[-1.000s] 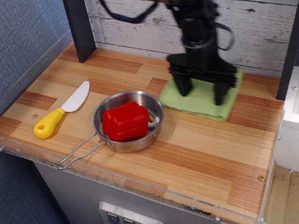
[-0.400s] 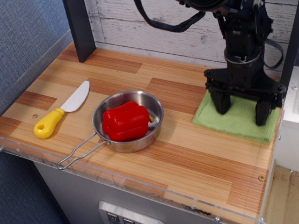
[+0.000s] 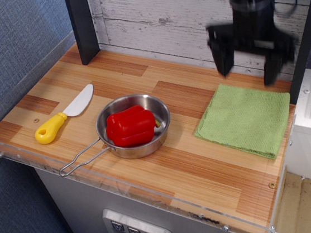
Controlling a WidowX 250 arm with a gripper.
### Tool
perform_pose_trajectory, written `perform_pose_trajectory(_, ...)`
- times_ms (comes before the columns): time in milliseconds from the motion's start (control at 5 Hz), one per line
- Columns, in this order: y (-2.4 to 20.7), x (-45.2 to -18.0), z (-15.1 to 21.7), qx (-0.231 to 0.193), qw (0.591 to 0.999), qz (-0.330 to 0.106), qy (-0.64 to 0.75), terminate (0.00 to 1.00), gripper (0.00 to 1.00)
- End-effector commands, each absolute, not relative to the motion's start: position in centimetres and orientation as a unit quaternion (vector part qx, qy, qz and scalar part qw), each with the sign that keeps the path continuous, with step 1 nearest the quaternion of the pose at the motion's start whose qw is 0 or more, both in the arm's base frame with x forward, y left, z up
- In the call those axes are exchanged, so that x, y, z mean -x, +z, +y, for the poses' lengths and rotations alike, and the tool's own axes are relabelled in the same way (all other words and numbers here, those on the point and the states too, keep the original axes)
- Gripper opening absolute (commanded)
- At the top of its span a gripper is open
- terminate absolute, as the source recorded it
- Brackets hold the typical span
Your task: Move the green towel to the back right corner of the shelf.
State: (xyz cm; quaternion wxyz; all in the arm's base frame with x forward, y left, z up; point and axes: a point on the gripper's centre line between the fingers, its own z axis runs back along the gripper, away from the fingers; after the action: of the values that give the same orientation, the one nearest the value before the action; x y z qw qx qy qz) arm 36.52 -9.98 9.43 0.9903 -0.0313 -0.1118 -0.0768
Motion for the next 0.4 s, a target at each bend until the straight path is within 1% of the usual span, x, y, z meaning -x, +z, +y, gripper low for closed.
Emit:
perform_pose_trajectory(0, 20.0, -35.6, -9.8, 0.039, 0.98, -0.178, -0.079, 0.0, 1.0)
perform_pose_trajectory(200, 22.1, -33.5, -8.5, 0.044, 0.984, -0.15, -0.079, 0.0, 1.0)
